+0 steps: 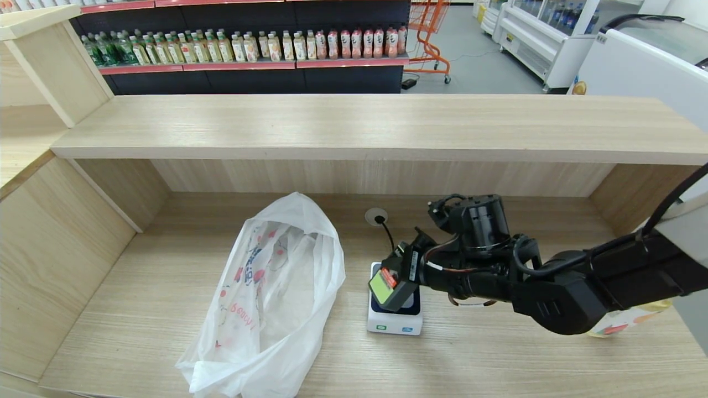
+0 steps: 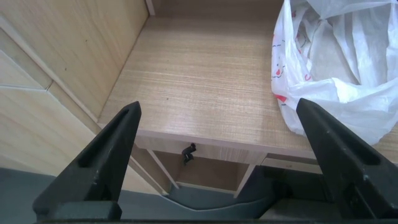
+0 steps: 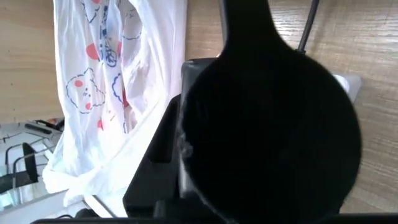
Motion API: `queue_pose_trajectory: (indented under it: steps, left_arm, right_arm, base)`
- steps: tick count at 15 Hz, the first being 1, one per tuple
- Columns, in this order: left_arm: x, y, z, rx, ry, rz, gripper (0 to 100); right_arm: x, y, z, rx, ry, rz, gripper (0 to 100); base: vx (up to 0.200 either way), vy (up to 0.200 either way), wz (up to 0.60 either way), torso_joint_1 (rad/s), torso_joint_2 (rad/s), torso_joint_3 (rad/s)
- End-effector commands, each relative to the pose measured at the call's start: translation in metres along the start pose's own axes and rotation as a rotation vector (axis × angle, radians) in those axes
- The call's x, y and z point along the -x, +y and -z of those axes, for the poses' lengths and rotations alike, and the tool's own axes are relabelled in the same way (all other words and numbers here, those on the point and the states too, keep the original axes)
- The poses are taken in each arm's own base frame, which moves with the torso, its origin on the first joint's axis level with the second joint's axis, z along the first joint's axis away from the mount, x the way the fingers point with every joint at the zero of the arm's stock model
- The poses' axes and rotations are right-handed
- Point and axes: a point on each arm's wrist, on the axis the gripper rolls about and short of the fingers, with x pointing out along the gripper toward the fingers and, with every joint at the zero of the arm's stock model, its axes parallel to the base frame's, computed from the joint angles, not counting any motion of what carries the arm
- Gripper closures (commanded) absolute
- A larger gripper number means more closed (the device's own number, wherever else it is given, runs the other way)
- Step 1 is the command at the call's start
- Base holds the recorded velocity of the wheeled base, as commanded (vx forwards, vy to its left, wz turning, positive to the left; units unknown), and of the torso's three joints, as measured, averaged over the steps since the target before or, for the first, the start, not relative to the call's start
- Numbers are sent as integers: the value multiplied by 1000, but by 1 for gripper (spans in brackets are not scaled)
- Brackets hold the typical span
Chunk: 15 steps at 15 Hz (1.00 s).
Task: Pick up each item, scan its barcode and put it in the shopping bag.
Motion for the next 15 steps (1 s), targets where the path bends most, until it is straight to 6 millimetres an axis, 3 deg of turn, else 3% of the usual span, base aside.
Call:
queue_pose_trajectory:
  steps: [1, 4, 7, 12, 15]
  left_arm:
    - [0, 0, 0, 0, 0, -1, 0]
    - [0, 0, 0, 0, 0, -1, 0]
    - [0, 0, 0, 0, 0, -1, 0]
    - [0, 0, 0, 0, 1, -1, 0]
    - [0, 0, 0, -1, 0, -1, 0]
  right_arm:
    - [5, 10, -12, -6, -43, -31, 100]
    - [62, 38, -41, 16, -169, -145, 100]
    - [117, 41, -54, 282, -303, -135, 100]
    - [174, 34, -27, 461, -345, -123, 100]
    - [180, 27, -13, 456, -313, -114, 100]
  base:
    - [0, 0, 0, 0, 0, 0]
    - [0, 0, 0, 0, 0, 0]
    - [0, 0, 0, 0, 0, 0]
    - [0, 0, 0, 0, 0, 0]
    - [0, 0, 0, 0, 0, 0]
